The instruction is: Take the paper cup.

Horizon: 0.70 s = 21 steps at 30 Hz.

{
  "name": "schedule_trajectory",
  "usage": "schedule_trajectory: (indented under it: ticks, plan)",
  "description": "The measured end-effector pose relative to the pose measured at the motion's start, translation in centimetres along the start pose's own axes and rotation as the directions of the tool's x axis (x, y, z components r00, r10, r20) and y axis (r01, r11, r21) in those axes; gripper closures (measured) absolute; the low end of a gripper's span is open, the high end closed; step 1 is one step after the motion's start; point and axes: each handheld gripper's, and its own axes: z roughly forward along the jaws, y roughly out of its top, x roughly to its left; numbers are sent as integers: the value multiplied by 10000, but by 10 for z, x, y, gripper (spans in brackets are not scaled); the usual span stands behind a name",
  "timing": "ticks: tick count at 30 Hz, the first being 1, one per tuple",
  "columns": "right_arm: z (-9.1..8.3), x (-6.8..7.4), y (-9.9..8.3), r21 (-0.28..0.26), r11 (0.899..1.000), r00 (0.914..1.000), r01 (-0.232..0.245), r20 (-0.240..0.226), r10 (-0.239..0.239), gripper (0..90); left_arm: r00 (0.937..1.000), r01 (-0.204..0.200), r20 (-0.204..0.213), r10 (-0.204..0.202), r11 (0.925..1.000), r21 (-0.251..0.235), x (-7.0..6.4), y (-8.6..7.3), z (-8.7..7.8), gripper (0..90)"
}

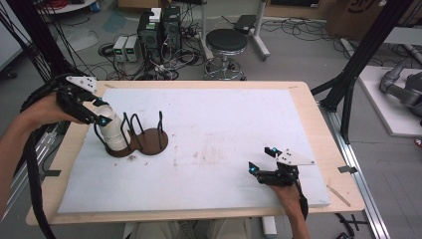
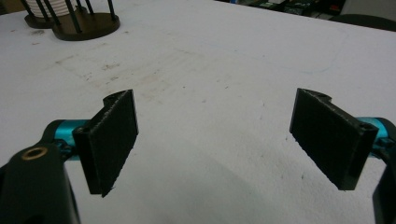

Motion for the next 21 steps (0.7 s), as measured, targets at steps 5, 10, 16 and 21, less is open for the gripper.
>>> schedule_trajectory:
  ticks: [5,10,16,21]
  plan:
    - [0,0,0,15,10000,10000,-13,-4,13,157,9999,31,-101,-33,9998,-191,0,10,-18,347]
    - [0,0,0,5,10000,10000,33,5,-33,157,9998,-63,-199,56,9993,-368,0,20,-33,348]
    - [0,0,0,-5,10000,10000,50,8,-50,156,9992,-163,-383,144,9985,-516,-1,28,-47,348]
    - [0,0,0,4,10000,10000,46,0,-46,157,9982,-268,-545,238,9981,-555,-3,33,-55,348]
